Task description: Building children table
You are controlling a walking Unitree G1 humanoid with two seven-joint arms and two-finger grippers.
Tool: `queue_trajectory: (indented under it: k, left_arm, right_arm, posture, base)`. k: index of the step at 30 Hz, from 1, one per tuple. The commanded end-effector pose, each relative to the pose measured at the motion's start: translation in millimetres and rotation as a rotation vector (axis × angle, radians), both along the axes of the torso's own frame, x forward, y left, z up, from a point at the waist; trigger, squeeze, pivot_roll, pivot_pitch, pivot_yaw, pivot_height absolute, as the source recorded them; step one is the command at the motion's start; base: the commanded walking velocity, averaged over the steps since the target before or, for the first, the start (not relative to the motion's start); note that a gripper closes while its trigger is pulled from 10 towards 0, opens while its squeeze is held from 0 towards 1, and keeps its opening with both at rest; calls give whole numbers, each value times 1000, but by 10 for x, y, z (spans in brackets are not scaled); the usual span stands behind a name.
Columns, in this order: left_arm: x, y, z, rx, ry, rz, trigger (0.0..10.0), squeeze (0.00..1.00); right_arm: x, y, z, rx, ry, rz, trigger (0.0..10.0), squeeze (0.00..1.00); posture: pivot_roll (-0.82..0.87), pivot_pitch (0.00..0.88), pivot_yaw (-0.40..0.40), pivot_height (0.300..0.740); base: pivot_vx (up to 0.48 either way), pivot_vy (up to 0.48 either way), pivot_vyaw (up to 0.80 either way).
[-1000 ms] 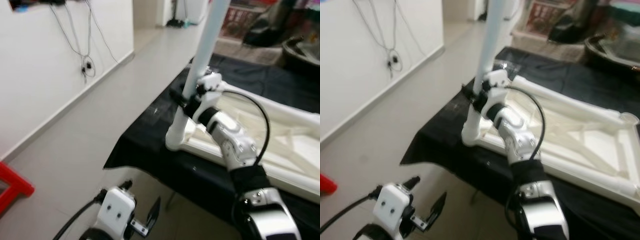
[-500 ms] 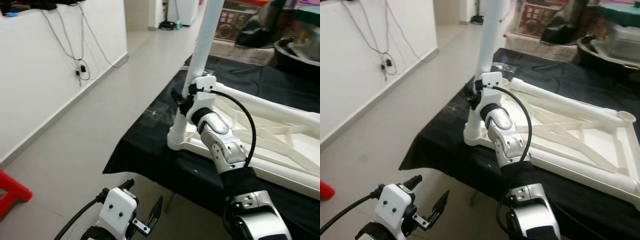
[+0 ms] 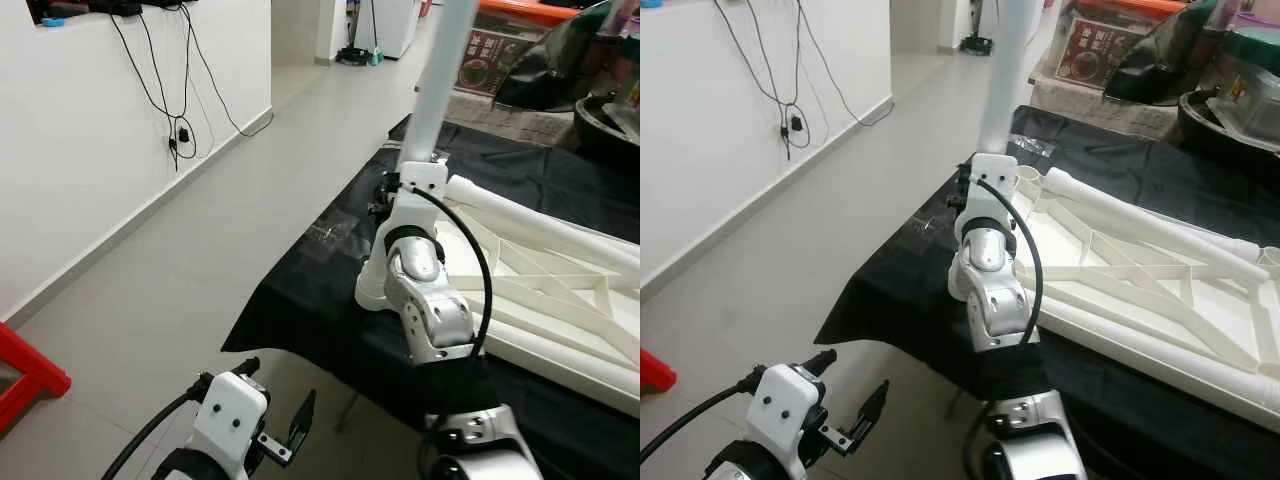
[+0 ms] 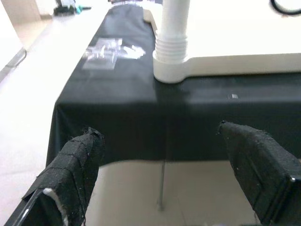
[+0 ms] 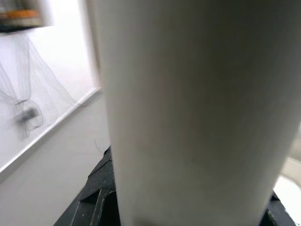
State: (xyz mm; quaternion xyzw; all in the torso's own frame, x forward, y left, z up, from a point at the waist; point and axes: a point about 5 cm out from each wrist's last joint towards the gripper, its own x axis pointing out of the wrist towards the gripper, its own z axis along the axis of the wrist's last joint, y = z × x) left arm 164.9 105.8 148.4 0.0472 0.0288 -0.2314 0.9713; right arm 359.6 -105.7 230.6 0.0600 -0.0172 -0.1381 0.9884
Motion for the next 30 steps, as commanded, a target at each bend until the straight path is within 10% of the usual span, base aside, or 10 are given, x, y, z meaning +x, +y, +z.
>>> queue_trajectory:
  k: [1,9,17,22,30]
  left_arm:
    - [-12,-7,-33,-2,15,-6,10000,0]
    - [11,13,-28,4,7,-5,10000,0]
    - [40,37,-41,14,4,-3,10000,0]
    - [67,32,-49,12,0,-1,10000,0]
    - [85,30,-47,11,-7,-3,10000,0]
  right_arm:
    - [-20,-160,-448,6,214,-90,10000,0]
    - [-28,-43,-246,157,144,-300,10000,0]
    - [-86,44,-136,92,94,-294,10000,0]
    - [-50,268,-45,-7,-6,46,10000,0]
    - [-6,306,-484,138,213,287,10000,0]
  posture:
    - [134,120,-78,740]
    - [146,114,-78,740]
    - [143,114,-79,740]
    - [138,110,-79,740]
    - [131,110,-82,740]
  base:
    - [0,0,0]
    - [0,0,0]
    - [0,0,0]
    - [0,0,0]
    - [0,0,0]
